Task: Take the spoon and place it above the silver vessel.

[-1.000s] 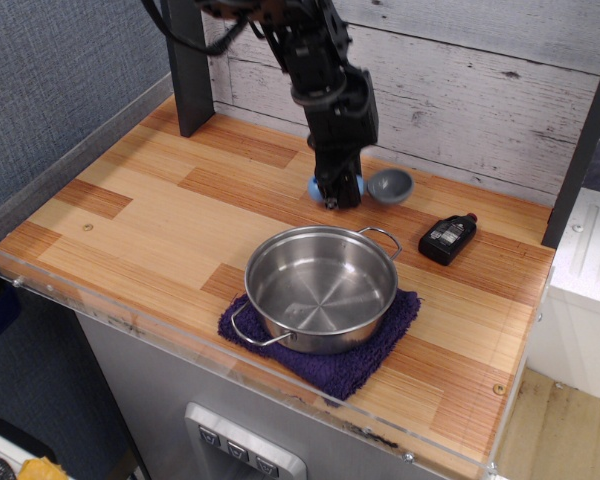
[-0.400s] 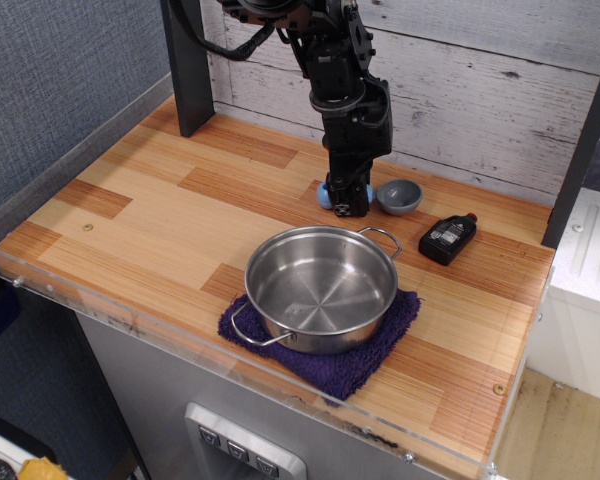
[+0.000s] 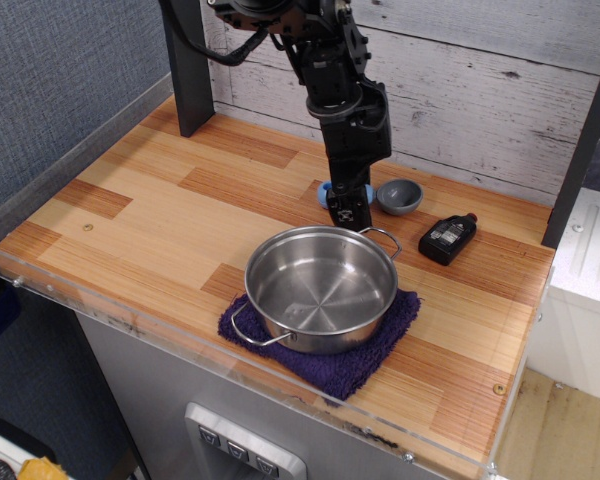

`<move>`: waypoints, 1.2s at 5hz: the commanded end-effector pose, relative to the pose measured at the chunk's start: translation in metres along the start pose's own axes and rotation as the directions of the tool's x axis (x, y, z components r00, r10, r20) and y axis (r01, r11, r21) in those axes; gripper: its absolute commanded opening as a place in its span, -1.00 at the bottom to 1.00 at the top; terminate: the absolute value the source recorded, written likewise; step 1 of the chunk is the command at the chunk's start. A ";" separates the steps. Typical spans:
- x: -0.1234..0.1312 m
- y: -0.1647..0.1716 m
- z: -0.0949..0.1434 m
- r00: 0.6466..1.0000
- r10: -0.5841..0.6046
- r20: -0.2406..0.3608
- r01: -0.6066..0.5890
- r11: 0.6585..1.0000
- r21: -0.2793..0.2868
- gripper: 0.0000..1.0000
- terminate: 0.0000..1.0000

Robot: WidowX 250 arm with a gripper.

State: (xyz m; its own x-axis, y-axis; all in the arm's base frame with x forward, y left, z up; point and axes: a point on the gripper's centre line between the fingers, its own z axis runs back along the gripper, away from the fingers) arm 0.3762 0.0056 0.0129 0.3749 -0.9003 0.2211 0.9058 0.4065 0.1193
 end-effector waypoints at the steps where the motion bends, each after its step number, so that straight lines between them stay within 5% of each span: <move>1: 0.007 -0.007 0.049 0.996 0.003 0.090 -0.012 0.995 0.101 1.00 -1.00; 5: 0.016 -0.014 0.158 0.983 0.003 0.185 -0.054 0.961 0.272 1.00 -1.00; 6: 0.016 -0.014 0.158 0.983 0.003 0.185 -0.054 0.961 0.272 1.00 -1.00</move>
State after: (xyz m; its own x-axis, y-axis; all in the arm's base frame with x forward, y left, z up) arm 0.3586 0.0099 0.1579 0.3503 -0.8534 0.3860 0.8122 0.4820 0.3286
